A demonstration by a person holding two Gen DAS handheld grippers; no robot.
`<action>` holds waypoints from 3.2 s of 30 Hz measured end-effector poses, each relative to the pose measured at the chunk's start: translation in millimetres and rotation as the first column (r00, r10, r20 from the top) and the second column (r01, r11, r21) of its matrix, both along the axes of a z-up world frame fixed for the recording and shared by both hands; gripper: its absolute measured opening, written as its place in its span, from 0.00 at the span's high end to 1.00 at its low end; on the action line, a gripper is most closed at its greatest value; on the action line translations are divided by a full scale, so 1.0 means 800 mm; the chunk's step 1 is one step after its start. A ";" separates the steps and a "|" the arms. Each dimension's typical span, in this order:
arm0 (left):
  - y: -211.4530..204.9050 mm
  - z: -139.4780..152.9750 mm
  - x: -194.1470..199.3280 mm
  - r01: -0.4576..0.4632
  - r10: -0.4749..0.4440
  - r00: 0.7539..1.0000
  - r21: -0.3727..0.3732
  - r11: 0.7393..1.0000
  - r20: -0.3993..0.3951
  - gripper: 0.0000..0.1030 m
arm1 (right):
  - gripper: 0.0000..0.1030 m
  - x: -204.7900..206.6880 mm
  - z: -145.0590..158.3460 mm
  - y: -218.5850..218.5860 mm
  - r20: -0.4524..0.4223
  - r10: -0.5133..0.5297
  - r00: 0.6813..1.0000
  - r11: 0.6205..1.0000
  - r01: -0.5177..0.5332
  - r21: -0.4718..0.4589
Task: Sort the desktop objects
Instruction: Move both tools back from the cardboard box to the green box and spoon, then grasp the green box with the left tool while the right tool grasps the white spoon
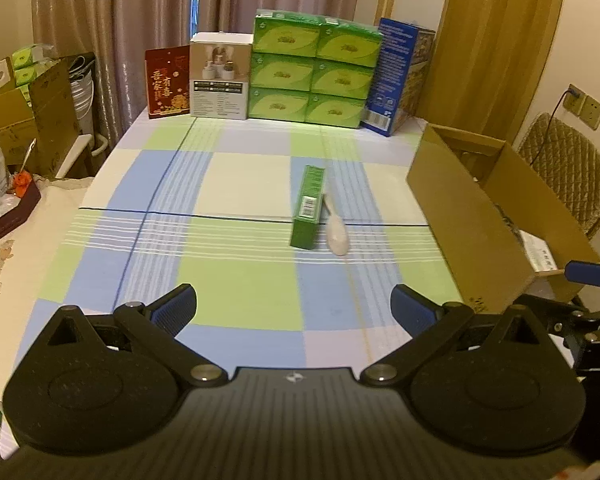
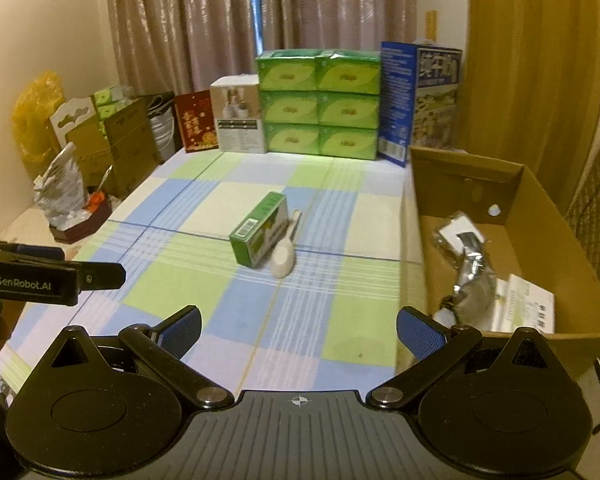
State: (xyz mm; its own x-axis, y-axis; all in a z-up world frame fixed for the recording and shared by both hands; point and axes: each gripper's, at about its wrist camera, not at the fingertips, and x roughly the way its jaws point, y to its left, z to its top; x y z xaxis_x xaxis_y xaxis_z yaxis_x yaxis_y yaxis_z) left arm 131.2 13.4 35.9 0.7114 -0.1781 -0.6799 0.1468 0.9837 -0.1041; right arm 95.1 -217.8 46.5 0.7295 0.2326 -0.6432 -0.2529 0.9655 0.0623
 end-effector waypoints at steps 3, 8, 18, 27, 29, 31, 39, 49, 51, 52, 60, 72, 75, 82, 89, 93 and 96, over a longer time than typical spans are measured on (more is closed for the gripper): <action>0.010 -0.008 0.011 -0.002 0.002 1.000 0.023 1.000 0.001 0.02 | 0.02 0.009 -0.008 0.009 -0.004 0.013 1.000 1.000 -0.013 -0.006; 0.022 -0.021 0.038 -0.002 0.002 1.000 0.048 0.999 -0.001 0.02 | 0.02 0.029 -0.025 0.023 -0.001 0.033 0.999 0.999 -0.033 -0.012; 0.018 -0.060 0.099 0.039 -0.037 0.999 0.059 0.997 -0.036 0.02 | 0.02 0.086 -0.068 0.040 -0.038 0.054 0.998 0.998 -0.055 -0.025; 0.008 -0.096 0.139 0.069 -0.064 0.995 0.053 0.996 -0.075 0.02 | 0.02 0.146 -0.103 0.046 -0.063 0.053 0.997 0.997 -0.056 -0.043; 0.008 -0.101 0.147 0.065 -0.060 0.995 0.062 0.996 -0.084 0.02 | 0.03 0.159 -0.110 0.044 -0.067 0.049 0.997 0.998 -0.052 -0.046; 0.009 -0.107 0.157 0.064 -0.057 0.993 0.070 0.995 -0.101 0.02 | 0.02 0.171 -0.117 0.041 -0.073 0.044 0.996 0.998 -0.047 -0.044; 0.015 -0.121 0.187 0.062 -0.057 0.994 0.054 0.997 -0.099 0.02 | 0.03 0.201 -0.145 0.032 -0.111 0.045 0.993 0.999 -0.047 -0.018; 0.018 -0.124 0.206 0.062 -0.062 0.998 0.024 0.998 -0.022 0.02 | 0.02 0.220 -0.153 0.047 -0.110 0.008 0.994 0.999 -0.013 -0.046; 0.018 -0.124 0.207 0.069 -0.069 0.998 0.018 0.997 -0.011 0.02 | 0.02 0.223 -0.155 0.052 -0.105 0.013 0.994 0.998 -0.020 -0.064; 0.018 -0.123 0.209 0.074 -0.074 0.997 0.015 0.997 -0.009 0.02 | 0.02 0.224 -0.155 0.052 -0.100 0.022 0.995 0.998 -0.028 -0.059; 0.005 -0.122 0.224 0.110 -0.108 0.994 0.059 0.992 -0.032 0.02 | 0.04 0.238 -0.159 0.044 -0.076 0.010 0.997 1.000 -0.011 -0.012; 0.003 -0.120 0.235 0.111 -0.110 0.994 0.025 0.994 -0.021 0.05 | 0.52 0.273 -0.186 0.063 -0.109 0.076 0.991 0.997 -0.078 -0.015; -0.003 -0.122 0.236 0.124 -0.124 0.992 0.032 0.992 -0.021 0.07 | 0.68 0.274 -0.188 0.062 -0.102 0.071 0.992 0.996 -0.075 -0.038; -0.024 -0.131 0.247 0.184 -0.183 0.983 0.024 0.983 -0.027 0.16 | 0.71 0.274 -0.177 0.038 -0.119 -0.011 0.993 0.999 0.006 -0.041; -0.058 -0.148 0.261 0.254 -0.253 0.967 0.041 0.966 -0.024 0.38 | 0.71 0.273 -0.174 0.026 -0.130 -0.031 0.991 0.999 0.025 -0.044; -0.074 -0.158 0.269 0.272 -0.271 0.962 0.074 0.960 -0.021 0.57 | 0.72 0.273 -0.176 0.022 -0.131 -0.033 0.991 0.999 0.028 -0.045; -0.077 -0.161 0.272 0.269 -0.268 0.963 0.089 0.959 -0.022 0.74 | 0.72 0.271 -0.176 0.019 -0.133 -0.038 0.990 0.999 0.033 -0.042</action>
